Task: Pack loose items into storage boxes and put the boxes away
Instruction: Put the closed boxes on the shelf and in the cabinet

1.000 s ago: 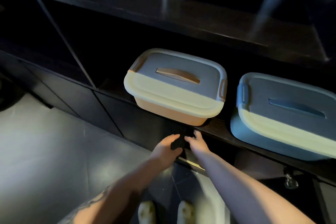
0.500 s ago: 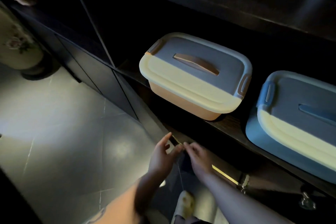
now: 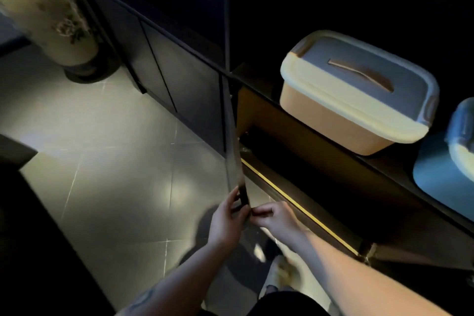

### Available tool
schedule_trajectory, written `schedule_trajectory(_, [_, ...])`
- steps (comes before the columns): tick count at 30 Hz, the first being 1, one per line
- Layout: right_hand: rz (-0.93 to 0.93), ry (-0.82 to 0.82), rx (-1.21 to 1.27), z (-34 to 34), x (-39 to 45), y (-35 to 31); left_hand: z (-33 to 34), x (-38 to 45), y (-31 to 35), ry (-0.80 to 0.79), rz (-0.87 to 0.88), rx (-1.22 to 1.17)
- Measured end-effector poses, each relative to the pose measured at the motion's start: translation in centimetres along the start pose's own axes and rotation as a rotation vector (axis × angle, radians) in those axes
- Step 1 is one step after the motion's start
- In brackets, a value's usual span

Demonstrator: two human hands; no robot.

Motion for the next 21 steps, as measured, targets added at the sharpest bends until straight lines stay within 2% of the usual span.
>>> schedule_trajectory(3, [-0.031,-0.018,0.035,5.4,0.5,-2.6,-5.3,-0.4,-0.9,0.008,-0.018,-0.003])
schedule_trajectory(6, [0.005,0.047,0.114,9.9,1.2,-4.7,-10.3,-0.3,-1.3,-0.008,-0.016,-0.036])
schedule_trajectory(11, [0.103,0.085,0.357,16.5,3.8,-8.4,-18.4,1.3,-1.9,0.064,-0.001,-0.024])
schedule_trajectory(16, [0.169,0.157,0.319,20.9,6.6,-12.5,-24.1,3.0,-1.7,0.191,-0.019,-0.034])
schedule_trajectory(21, [0.271,0.255,0.101,22.3,9.2,-16.2,-28.2,5.4,-1.4,0.26,-0.028,-0.025])
Point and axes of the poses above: each hand's wrist, its own x-axis towards the middle knuckle, its own z-axis out of the palm, y = z × x, the point moved 7 cm from there along x, towards the middle knuckle, and after that the axes turned 1 degree about z, right-handed, at the moved point
